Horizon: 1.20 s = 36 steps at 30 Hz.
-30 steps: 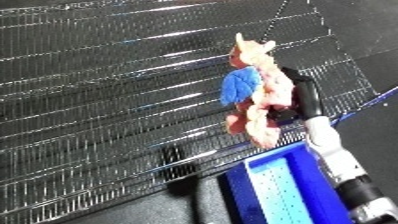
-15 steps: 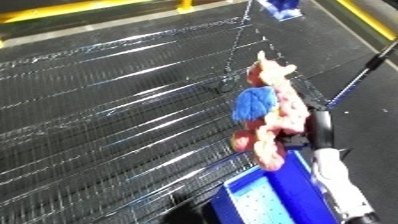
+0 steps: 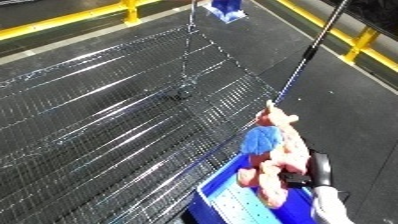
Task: Pick up the object and place it into the box
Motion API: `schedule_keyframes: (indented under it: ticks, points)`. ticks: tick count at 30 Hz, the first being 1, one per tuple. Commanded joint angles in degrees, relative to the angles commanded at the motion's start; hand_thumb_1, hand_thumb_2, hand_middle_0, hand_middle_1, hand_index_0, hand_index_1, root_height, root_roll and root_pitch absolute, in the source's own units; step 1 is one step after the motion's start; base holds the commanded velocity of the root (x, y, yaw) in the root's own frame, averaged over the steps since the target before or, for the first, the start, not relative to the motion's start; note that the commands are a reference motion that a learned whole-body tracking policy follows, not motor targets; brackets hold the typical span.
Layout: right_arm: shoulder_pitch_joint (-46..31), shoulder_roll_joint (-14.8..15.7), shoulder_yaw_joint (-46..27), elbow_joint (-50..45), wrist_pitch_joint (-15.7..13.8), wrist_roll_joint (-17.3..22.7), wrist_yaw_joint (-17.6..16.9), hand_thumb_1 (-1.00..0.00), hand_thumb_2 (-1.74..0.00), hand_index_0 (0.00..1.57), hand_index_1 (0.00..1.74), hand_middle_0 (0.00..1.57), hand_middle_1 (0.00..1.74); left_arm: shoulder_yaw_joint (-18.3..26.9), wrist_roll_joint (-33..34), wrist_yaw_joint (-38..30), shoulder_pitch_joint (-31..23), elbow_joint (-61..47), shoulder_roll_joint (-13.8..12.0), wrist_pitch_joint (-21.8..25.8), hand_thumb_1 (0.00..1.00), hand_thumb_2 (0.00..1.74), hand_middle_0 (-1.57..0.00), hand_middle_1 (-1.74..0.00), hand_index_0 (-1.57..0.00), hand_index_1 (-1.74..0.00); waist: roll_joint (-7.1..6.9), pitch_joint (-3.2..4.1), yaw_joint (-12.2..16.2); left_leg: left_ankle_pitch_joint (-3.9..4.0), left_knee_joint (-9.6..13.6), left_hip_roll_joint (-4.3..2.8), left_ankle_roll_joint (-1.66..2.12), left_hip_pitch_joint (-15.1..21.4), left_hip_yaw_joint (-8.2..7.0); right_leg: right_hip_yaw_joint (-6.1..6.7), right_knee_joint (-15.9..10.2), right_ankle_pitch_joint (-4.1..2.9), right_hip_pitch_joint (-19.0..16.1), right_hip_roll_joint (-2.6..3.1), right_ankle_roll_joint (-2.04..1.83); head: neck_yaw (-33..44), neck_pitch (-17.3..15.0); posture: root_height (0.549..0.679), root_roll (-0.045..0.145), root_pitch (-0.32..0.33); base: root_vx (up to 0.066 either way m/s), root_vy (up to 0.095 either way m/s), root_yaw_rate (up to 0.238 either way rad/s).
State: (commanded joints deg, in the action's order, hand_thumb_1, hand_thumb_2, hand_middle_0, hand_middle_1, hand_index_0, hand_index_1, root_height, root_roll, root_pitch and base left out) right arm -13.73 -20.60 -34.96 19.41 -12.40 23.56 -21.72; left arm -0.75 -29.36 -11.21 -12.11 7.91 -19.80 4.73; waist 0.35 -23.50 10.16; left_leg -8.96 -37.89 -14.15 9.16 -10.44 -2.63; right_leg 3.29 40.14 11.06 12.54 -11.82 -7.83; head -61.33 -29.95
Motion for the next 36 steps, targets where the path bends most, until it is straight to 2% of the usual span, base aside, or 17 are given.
schedule_keyframes:
  ticks: [3,8,16,28,36]
  points:
    - [0.39,0.31,-1.08,2.63,-1.14,3.04,-0.17,-0.65,-1.13,1.02,1.13,1.02,1.13,-0.67,-0.18,0.19,0.28,0.20,-0.17,0.05,1.00,1.74,-1.57,-1.74,-1.57,-1.74,0.10,0.18,0.73,-0.07,-0.35,-0.01,0.01,-0.06,-0.18,0.28,-0.29,-0.42,0.02,0.16,0.09,-1.00,-0.64,0.631,0.041,-0.253,-0.023,0.002,-0.067]
    - [1.51,-0.27,-2.32,6.66,-1.81,5.61,-1.02,-0.40,-0.70,0.63,0.70,0.63,0.70,-1.40,-0.25,0.13,0.90,0.92,-0.54,0.23,1.00,1.74,-1.57,-1.74,-1.57,-1.74,0.37,0.20,1.23,-0.05,-0.78,0.14,0.05,-0.36,-0.29,0.49,-0.31,-0.94,0.24,0.16,0.09,-2.23,-1.55,0.630,0.044,-0.257,-0.022,0.005,-0.007]
    - [2.70,-0.74,-3.48,10.55,-2.63,8.62,-0.87,0.00,0.00,0.00,0.00,0.00,0.00,-2.03,0.12,0.65,1.35,1.40,-1.10,0.35,1.00,1.74,-1.57,-1.74,-1.57,-1.74,0.80,0.14,1.43,0.15,-0.78,0.46,0.04,-0.76,-0.32,0.48,-0.48,-1.18,0.52,0.10,0.00,-2.43,-1.99,0.630,0.047,-0.257,-0.012,-0.001,0.018]
    - [2.07,-0.21,-3.03,9.42,-3.16,9.28,0.44,0.00,0.00,0.00,0.00,0.00,0.00,-1.79,0.80,1.46,0.35,0.59,-1.21,0.19,1.00,1.74,-1.57,-1.74,-1.57,-1.74,0.82,0.70,1.22,0.44,0.58,0.61,-0.03,-0.22,-0.82,0.32,-1.47,-0.72,0.29,0.24,-0.18,-1.02,-3.37,0.633,0.049,-0.244,0.008,0.001,-0.008]
    - [2.23,-0.23,-0.10,6.34,-2.03,8.44,1.86,0.00,0.00,0.00,0.00,0.00,0.00,-0.65,0.53,1.31,-0.84,0.25,-0.42,0.09,1.00,1.74,-1.57,-1.74,-1.57,-1.74,0.88,0.83,0.43,0.61,1.83,0.84,0.03,0.59,-1.06,0.11,-2.38,-0.27,-0.52,0.42,-0.27,1.38,-3.86,0.636,0.047,-0.235,0.010,0.009,0.002]
